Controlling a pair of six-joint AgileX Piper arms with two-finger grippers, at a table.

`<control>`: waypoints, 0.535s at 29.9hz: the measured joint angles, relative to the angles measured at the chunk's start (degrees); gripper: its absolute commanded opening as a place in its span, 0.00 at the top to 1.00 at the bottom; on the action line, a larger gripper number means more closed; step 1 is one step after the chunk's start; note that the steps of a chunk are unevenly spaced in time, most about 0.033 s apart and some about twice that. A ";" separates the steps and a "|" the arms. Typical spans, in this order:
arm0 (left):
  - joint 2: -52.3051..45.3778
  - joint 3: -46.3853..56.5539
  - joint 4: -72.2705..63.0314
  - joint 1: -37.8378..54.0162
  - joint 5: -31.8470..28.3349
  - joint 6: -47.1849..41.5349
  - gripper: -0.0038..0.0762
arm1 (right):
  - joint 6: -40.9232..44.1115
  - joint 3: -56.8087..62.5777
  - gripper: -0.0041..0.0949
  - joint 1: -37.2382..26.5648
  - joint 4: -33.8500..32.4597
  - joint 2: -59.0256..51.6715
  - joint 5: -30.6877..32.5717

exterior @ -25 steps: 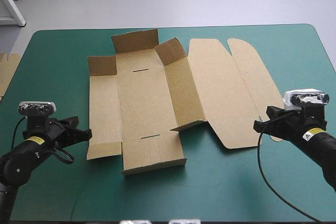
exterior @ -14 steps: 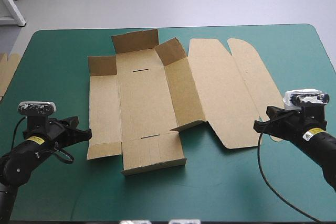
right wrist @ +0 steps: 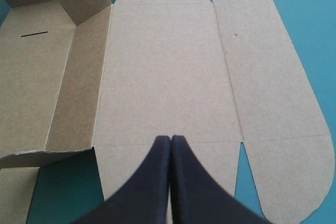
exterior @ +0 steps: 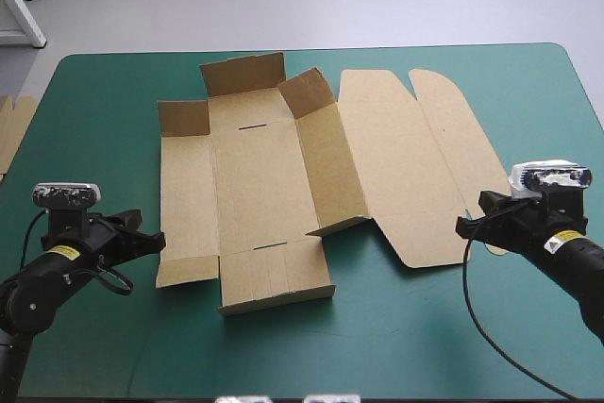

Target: Fold the box

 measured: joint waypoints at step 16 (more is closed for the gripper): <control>15.38 -10.95 -10.27 1.20 2.22 2.75 0.94 | 0.00 0.00 0.98 0.00 0.00 0.00 -0.01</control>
